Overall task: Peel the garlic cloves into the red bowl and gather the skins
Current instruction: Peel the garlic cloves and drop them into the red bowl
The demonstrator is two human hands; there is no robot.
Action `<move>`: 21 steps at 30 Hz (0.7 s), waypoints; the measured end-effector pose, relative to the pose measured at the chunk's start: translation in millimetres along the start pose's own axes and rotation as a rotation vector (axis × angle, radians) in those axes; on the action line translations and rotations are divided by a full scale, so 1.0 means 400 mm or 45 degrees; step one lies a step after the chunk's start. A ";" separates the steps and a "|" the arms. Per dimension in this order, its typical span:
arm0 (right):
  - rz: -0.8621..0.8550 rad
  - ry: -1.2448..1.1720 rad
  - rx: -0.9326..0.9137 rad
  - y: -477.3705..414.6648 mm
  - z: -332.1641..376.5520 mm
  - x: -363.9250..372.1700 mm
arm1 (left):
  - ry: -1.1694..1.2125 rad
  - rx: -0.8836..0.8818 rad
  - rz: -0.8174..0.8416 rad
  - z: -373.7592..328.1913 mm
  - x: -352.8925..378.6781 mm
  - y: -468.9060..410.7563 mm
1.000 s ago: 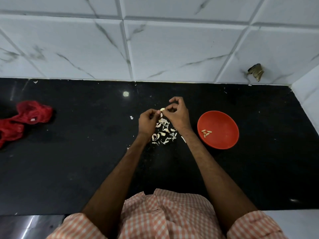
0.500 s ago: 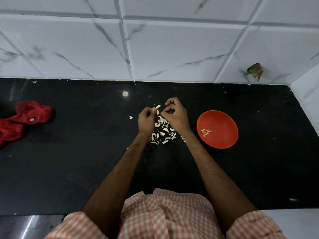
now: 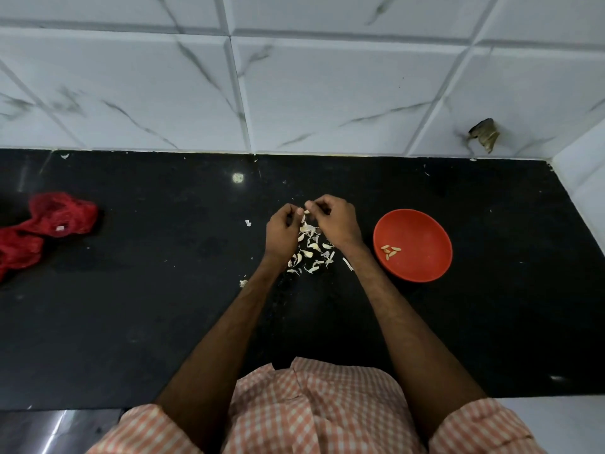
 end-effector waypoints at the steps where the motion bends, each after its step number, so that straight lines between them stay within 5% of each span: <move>1: 0.031 0.026 0.033 -0.002 -0.006 0.006 | -0.019 0.015 -0.003 -0.003 -0.001 0.002; 9: -0.037 0.143 0.067 -0.006 0.008 0.006 | -0.255 -0.037 -0.023 -0.009 0.025 0.015; 16: -0.059 0.201 0.062 -0.013 0.046 0.009 | 0.398 -0.179 -0.062 0.009 0.036 0.000; 21: -0.056 -0.038 0.154 -0.019 0.016 0.000 | 0.413 -0.090 0.027 -0.022 0.040 0.000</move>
Point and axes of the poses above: each hand's wrist, its own y-axis away from the middle knuckle, its own x-axis out of the palm, z = x × y, the point moved 8 cm from there along -y, towards the middle knuckle, and after that the axes turned 2 degrees about x, right-handed, at the moved point
